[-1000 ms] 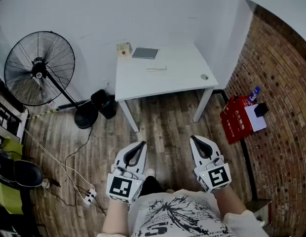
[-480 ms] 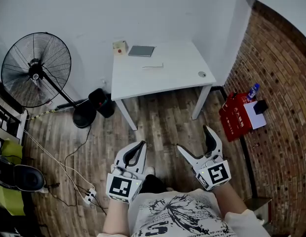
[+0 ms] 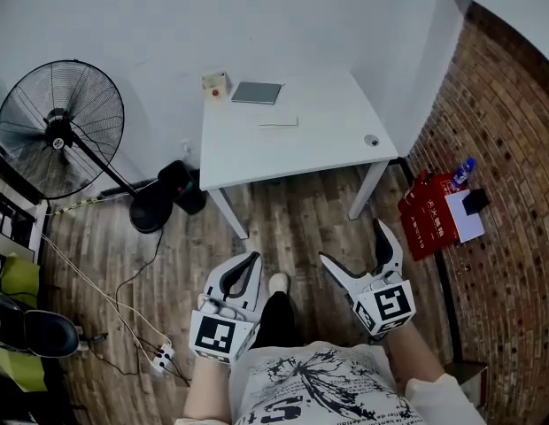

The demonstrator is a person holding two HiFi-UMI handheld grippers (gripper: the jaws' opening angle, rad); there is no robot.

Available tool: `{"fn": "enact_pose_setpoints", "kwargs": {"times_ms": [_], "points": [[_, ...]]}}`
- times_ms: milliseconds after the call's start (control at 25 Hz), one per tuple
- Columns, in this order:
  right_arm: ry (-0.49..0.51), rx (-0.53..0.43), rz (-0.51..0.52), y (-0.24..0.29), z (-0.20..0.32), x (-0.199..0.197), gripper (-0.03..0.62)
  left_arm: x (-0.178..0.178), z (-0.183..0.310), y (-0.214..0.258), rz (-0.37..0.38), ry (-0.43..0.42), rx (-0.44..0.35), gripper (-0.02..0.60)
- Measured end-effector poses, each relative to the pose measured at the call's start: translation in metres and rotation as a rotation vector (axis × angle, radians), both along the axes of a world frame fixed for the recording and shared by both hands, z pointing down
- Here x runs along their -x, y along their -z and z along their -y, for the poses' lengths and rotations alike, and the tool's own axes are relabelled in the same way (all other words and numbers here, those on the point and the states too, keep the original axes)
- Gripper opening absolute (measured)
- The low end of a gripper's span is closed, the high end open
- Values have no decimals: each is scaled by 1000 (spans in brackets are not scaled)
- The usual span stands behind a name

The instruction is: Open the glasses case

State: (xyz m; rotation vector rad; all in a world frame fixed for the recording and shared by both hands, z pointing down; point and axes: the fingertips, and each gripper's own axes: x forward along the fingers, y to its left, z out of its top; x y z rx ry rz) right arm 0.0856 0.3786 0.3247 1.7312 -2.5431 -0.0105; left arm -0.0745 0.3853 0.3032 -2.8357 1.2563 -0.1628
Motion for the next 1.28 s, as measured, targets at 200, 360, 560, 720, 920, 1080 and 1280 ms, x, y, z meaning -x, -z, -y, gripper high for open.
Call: {"fn": "enact_pose_setpoints", "kwargs": {"times_ms": [200, 360, 560, 720, 920, 1080, 1280], "points": [[-7, 34, -6, -8, 79, 8, 532, 5, 83, -5, -21, -16, 9, 14], [-17, 56, -17, -7, 162, 16, 532, 10, 170, -4, -30, -37, 24, 14], [-45, 90, -27, -10, 271, 21, 532, 17, 286, -2, -43, -60, 37, 14], [-64, 113, -21, -14, 349, 22, 532, 18, 367, -3, -46, -77, 43, 14], [-56, 158, -40, -25, 413, 21, 526, 10, 426, -19, 31, -107, 94, 14], [-23, 200, -58, -41, 457, 11, 526, -5, 466, -33, -4, -86, 103, 14], [74, 291, -85, -74, 513, -5, 526, -23, 511, -65, 75, -41, 169, 14]]}}
